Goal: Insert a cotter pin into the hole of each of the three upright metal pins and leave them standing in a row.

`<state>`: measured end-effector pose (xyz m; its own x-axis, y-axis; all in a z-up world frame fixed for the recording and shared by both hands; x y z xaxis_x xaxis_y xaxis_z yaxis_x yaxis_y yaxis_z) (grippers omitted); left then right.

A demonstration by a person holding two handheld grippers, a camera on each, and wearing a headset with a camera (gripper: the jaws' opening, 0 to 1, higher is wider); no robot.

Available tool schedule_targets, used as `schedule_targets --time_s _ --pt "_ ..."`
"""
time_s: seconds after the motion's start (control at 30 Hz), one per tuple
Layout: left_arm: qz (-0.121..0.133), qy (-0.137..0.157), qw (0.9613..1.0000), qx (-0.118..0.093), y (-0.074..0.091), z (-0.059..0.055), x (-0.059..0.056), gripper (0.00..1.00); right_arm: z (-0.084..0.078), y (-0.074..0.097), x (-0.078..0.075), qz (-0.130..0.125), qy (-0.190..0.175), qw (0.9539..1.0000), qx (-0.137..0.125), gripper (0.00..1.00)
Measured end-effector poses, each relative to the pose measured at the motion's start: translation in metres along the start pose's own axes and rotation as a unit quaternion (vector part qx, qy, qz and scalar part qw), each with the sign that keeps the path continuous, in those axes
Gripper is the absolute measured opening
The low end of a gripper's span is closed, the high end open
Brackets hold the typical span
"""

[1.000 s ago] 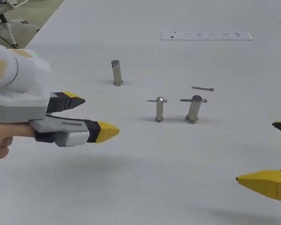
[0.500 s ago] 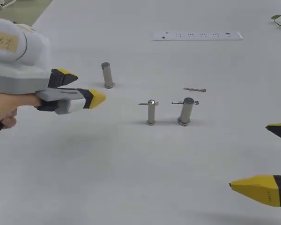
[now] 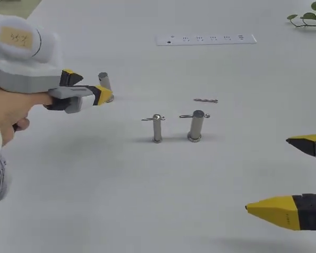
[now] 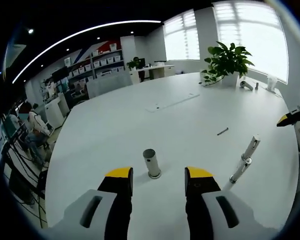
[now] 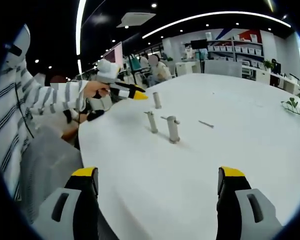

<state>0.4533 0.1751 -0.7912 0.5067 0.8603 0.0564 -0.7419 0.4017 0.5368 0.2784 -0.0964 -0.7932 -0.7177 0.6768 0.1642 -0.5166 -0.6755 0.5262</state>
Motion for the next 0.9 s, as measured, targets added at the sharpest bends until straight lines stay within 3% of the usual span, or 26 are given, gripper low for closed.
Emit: schedule_targets --time_s 0.43,0.67,0.9 --pt "0.007 0.032 0.9992 0.022 -0.034 -0.010 0.004 0.34 0.003 0.002 -0.004 -0.012 -0.009 0.9998 -0.010 1.00" --pt "0.018 0.062 0.9977 0.020 -0.042 -0.010 0.009 0.28 0.001 -0.002 0.001 -0.008 -0.015 0.9998 -0.009 1.00" --pt "0.038 0.057 0.9973 0.028 -0.044 -0.012 0.016 0.26 -0.001 -0.003 0.003 -0.005 -0.023 0.9997 -0.007 1.00"
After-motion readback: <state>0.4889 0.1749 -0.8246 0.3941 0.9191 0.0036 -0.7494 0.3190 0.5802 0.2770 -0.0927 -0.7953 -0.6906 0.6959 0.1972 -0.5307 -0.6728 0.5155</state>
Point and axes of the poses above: the centre of the closed fingertips' face, and the gripper's own axes: y roughly backward along the fingers, x roughly to its left, z roughly out of its top, the point moved 1 cm from there along y, roughly backward along the fingers, and after that the axes turned 4 degrees about -z, right-handed, at the moved point
